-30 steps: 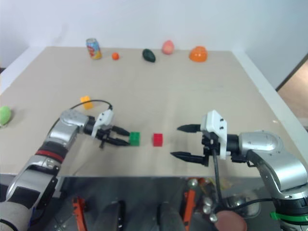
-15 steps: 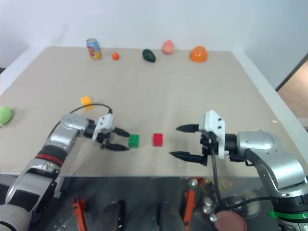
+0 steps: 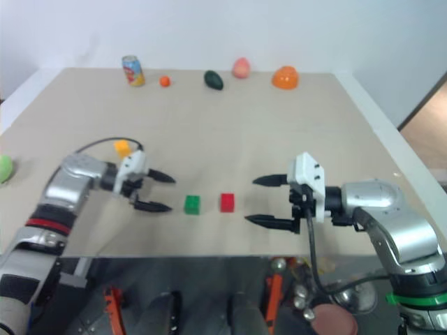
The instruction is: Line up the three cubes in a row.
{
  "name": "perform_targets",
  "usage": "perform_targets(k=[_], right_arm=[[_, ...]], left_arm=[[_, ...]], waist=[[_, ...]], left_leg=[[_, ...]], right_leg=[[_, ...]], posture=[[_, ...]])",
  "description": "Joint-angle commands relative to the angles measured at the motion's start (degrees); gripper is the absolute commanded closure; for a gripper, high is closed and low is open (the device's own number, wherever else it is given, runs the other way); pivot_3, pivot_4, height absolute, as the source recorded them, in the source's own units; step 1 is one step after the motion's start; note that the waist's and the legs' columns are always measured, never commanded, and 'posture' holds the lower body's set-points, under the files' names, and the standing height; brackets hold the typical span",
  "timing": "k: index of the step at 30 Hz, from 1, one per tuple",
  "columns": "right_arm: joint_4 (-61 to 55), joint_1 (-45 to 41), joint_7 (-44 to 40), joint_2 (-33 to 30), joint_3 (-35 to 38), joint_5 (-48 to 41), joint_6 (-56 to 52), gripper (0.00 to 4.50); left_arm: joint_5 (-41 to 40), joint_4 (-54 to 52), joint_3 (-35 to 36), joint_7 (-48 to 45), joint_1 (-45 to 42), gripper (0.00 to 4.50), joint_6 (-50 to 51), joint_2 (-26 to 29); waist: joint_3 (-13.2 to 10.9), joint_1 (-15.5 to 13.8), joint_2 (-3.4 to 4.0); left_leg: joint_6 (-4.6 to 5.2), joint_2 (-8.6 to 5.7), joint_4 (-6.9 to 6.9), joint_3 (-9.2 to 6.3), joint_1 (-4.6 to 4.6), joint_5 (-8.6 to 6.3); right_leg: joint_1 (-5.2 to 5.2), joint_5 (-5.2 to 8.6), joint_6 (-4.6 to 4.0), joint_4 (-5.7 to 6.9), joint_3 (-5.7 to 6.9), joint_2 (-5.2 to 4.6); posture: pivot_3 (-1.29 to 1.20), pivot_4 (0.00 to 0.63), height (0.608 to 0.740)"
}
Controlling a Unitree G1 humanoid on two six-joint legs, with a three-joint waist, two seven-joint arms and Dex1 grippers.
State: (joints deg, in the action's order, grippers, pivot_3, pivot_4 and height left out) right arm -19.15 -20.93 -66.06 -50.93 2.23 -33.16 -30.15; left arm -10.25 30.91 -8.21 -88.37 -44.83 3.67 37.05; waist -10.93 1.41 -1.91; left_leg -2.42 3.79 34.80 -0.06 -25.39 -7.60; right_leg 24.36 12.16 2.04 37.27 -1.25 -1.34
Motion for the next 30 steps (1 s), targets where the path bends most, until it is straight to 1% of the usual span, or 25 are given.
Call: perform_targets(k=[1,3,4,6,7,8,9,11,13,15,17,19,21,24,30], right_arm=[[3.64,-6.70,1.60,2.68,-1.39,2.52,2.44,0.00],[6.19,-11.20,5.20,6.56,-2.93,4.13,2.21,0.00],[7.21,-13.18,7.09,8.60,-3.73,5.09,2.16,0.00],[9.15,-16.95,11.45,13.19,-5.09,7.13,2.11,0.00],[9.69,-18.47,12.64,15.16,-5.76,7.55,1.72,0.00],[9.93,-19.33,13.11,16.45,-6.16,7.92,1.74,0.00],[10.00,-19.86,13.10,17.43,-6.68,8.19,1.94,0.00],[10.04,-20.26,11.78,18.54,-7.82,8.46,2.95,0.00],[10.80,-20.82,10.63,19.36,-8.68,8.67,3.60,0.00],[12.03,-21.70,9.92,20.17,-9.31,8.96,4.06,0.00],[13.27,-22.57,9.41,20.97,-9.96,9.51,4.68,0.00],[14.16,-23.16,8.85,21.58,-10.33,9.78,5.31,0.00],[15.07,-23.66,8.41,22.06,-10.69,10.19,5.96,0.00],[15.45,-23.79,8.06,22.49,-10.79,10.62,6.28,0.00],[14.24,-22.70,8.41,22.41,-10.14,10.75,5.91,0.00]], left_arm=[[-5.70,-8.49,6.98,2.53,2.19,0.05,7.35,4.30],[-9.56,-13.73,11.68,8.00,4.99,0.05,14.75,4.88],[-10.48,-16.17,13.74,11.06,6.93,0.05,16.54,4.78],[-10.93,-20.65,18.14,20.73,11.08,0.05,20.40,3.10],[-9.69,-22.66,19.94,26.77,13.38,0.05,21.52,1.89],[-8.40,-24.79,20.94,31.68,15.36,0.05,22.41,0.96],[-8.78,-27.75,22.33,35.78,17.54,0.05,25.19,-0.24],[-8.65,-34.05,23.93,42.96,22.38,0.05,29.34,-2.48],[-7.71,-39.39,25.30,51.35,25.63,0.05,33.51,-5.36],[-6.00,-41.83,26.45,59.29,26.90,0.05,36.45,-7.90],[-4.14,-41.31,27.31,65.06,26.78,0.05,37.77,-9.18],[-2.78,-40.13,27.15,67.92,26.52,0.05,37.54,-9.07],[-1.52,-37.29,26.32,68.91,25.53,0.05,36.17,-7.79],[-0.46,-33.11,25.03,68.14,23.74,0.05,33.65,-6.00],[0.73,-19.27,22.50,65.24,17.42,0.05,27.30,-4.41]], waist=[[0.00,0.24,0.00],[0.00,0.31,0.00],[0.00,0.33,0.00],[0.00,0.49,0.01],[0.00,0.55,0.01],[0.00,0.49,0.02],[0.00,0.45,0.01],[0.00,0.11,-0.01],[0.01,-0.30,-0.01],[0.01,-0.54,-0.02],[0.01,-0.45,-0.03],[0.02,-0.28,-0.05],[0.03,-0.26,-0.05],[0.02,-0.26,-0.05],[0.03,-0.32,-0.06]], left_leg=[[0.00,0.01,-0.01,0.01,0.02,0.00],[0.00,0.02,-0.01,0.02,0.03,0.00],[0.00,0.03,-0.02,0.02,0.04,0.00],[0.00,0.04,-0.03,0.03,0.06,0.00],[0.00,0.05,-0.03,0.05,0.07,0.00],[0.00,0.06,-0.05,0.06,0.11,0.00],[0.00,0.06,-0.05,0.04,0.09,0.01],[0.00,0.07,-0.07,0.00,0.05,0.01],[-0.01,0.05,-0.11,0.01,0.03,0.00],[-0.01,0.03,-0.10,0.00,0.00,0.00],[-0.01,0.02,-0.08,0.00,0.01,0.00],[-0.01,0.03,-0.07,0.03,0.13,0.01],[-0.01,0.03,-0.08,0.01,0.22,0.01],[0.00,0.04,-0.10,-0.01,0.26,0.01],[-0.04,0.03,-0.10,0.03,0.21,0.03]], right_leg=[[-0.01,0.00,-0.01,0.00,0.00,0.00],[-0.01,0.00,-0.01,0.00,0.00,-0.01],[-0.01,0.00,-0.01,0.01,0.00,-0.01],[-0.01,0.00,-0.01,0.02,0.00,-0.01],[-0.01,-0.01,-0.01,0.05,0.00,-0.01],[-0.01,-0.01,-0.01,0.06,-0.02,0.00],[-0.01,-0.01,0.04,0.13,-0.02,0.00],[-0.01,-0.10,0.32,0.15,-0.01,0.04],[-0.01,-0.04,0.38,0.15,-0.02,0.00],[-0.02,-0.03,0.39,0.13,0.00,-0.02],[-0.03,0.00,0.23,0.13,-0.01,-0.02],[-0.06,-0.04,0.03,0.13,-0.02,-0.01],[-0.05,-0.13,-0.09,0.13,-0.01,0.03],[-0.03,-0.19,-0.18,0.14,0.01,0.07],[-0.03,-0.19,-0.17,0.12,0.01,0.02]], posture=[[0.00,0.150,0.738],[0.00,0.150,0.738],[0.00,0.150,0.738],[0.00,0.150,0.738],[0.00,0.150,0.738],[0.00,0.150,0.738],[0.00,0.150,0.738],[0.00,0.150,0.738],[0.00,0.150,0.738],[0.00,0.150,0.738],[0.00,0.150,0.738],[0.00,0.150,0.738],[0.00,0.150,0.738],[0.00,0.150,0.738],[0.00,0.150,0.738]])
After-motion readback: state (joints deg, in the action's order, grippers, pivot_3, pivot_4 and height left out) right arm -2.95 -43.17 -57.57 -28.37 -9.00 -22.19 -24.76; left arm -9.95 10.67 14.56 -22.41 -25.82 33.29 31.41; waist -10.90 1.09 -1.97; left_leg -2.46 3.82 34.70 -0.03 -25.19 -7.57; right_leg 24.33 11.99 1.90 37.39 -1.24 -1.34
